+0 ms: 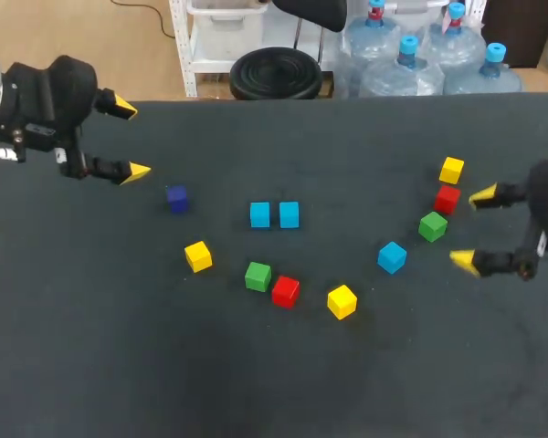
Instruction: Place the blue cubes, place green cubes on the blue cubes, place the yellow cubes on the green cubes, then place the red cubes on the yellow cubes, and place purple cube on the red cubes.
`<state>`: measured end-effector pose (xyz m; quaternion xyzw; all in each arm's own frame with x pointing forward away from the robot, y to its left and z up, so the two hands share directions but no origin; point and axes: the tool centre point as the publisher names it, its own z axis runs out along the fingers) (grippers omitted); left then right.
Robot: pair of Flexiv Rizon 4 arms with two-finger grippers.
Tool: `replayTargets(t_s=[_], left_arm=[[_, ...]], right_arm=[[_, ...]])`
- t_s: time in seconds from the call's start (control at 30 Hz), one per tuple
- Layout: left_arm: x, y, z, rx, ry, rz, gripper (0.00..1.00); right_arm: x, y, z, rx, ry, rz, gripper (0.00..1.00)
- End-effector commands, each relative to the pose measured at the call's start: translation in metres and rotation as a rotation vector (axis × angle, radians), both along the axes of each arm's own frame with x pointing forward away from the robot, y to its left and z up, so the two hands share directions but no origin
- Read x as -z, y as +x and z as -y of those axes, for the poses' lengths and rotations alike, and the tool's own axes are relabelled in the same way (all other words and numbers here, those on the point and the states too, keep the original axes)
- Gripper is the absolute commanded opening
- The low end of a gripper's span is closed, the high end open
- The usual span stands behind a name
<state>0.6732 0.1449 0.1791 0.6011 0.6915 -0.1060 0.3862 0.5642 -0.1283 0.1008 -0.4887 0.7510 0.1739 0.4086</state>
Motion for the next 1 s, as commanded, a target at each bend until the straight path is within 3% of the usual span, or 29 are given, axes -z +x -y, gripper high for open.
replayTargets(t_s=[0.03,0.6,1.0], left_arm=[[0.001,-0.001,-0.002,0.004,-0.007,0.006,1.00],[0.001,-0.001,-0.002,0.004,-0.007,0.006,1.00],[0.001,-0.001,-0.002,0.004,-0.007,0.006,1.00]], right_arm=[[0.019,0.000,-0.012,0.063,-0.010,0.043,1.00],[0.059,0.005,-0.046,-0.006,-0.014,-0.040,1.00],[0.082,0.016,-0.062,0.065,0.030,-0.053,1.00]])
